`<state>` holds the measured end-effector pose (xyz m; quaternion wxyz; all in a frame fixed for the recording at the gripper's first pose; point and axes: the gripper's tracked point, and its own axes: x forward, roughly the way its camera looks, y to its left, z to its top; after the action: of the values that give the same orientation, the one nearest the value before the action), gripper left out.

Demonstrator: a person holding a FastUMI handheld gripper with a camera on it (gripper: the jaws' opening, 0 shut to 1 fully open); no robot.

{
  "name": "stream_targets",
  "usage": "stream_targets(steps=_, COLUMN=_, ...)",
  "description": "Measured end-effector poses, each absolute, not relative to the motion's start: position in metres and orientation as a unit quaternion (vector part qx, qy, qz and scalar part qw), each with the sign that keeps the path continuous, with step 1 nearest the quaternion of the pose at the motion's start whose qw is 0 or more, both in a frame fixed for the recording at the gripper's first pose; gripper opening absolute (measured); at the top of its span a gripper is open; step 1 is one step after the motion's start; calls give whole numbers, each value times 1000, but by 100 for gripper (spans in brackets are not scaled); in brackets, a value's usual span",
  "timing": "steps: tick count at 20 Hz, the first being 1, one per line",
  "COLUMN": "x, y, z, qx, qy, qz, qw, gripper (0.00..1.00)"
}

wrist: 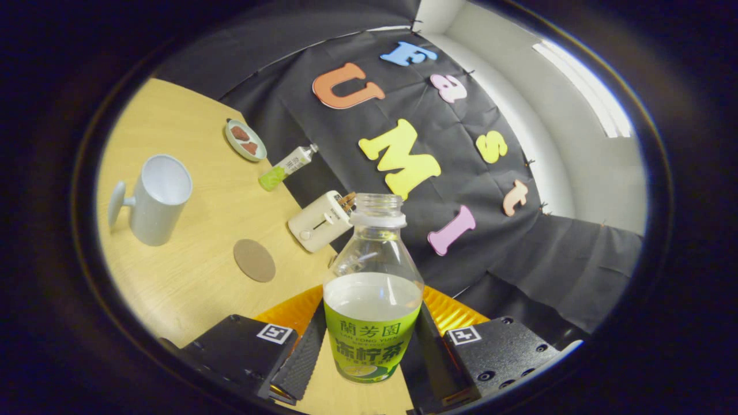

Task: Take the bottle from table, then pour the juice into the cup, finally place the bottle on the coaster

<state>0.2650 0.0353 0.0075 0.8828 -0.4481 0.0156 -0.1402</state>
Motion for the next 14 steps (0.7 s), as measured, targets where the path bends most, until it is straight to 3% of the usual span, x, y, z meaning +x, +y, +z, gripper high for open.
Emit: stream_targets(steps=14, x=283, y=85, z=33, qx=-620, qy=-37, qz=-169, qw=765, gripper=83)
